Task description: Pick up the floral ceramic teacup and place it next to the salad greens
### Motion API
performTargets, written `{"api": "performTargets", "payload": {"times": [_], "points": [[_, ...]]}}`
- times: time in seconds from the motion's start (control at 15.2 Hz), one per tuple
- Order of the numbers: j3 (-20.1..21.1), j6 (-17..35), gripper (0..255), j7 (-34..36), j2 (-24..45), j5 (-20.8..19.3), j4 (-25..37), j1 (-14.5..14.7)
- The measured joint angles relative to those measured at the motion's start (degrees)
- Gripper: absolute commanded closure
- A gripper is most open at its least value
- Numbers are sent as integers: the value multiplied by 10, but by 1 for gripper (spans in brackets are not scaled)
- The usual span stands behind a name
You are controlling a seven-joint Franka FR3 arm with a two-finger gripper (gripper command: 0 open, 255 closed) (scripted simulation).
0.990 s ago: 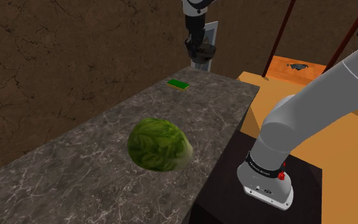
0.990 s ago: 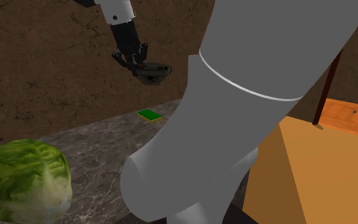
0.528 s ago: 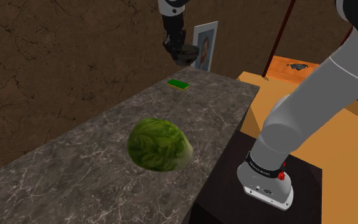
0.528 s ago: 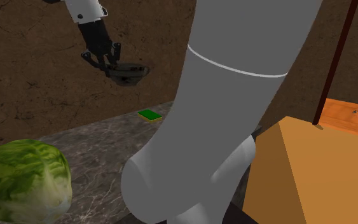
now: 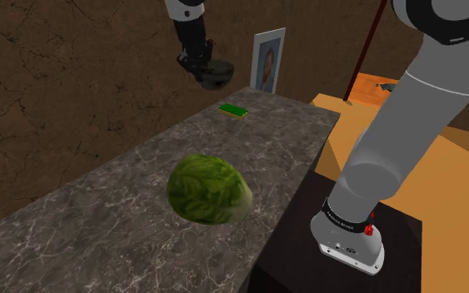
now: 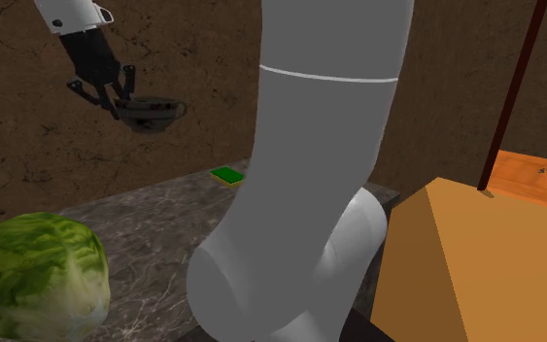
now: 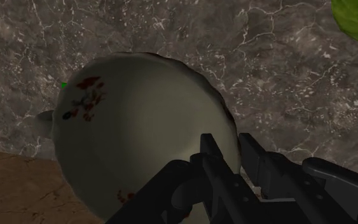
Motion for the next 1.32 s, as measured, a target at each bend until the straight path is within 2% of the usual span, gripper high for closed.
{"api": "performTargets", "payload": {"times": [0.26, 0.4, 0.53, 1.32], "points": [[27, -23, 255, 46, 60, -11, 69, 21], [43, -42, 255, 76, 108, -23, 125, 38], [49, -46, 255, 90, 131, -29, 147, 47], [48, 38, 255, 113, 138, -34, 67, 45]]}}
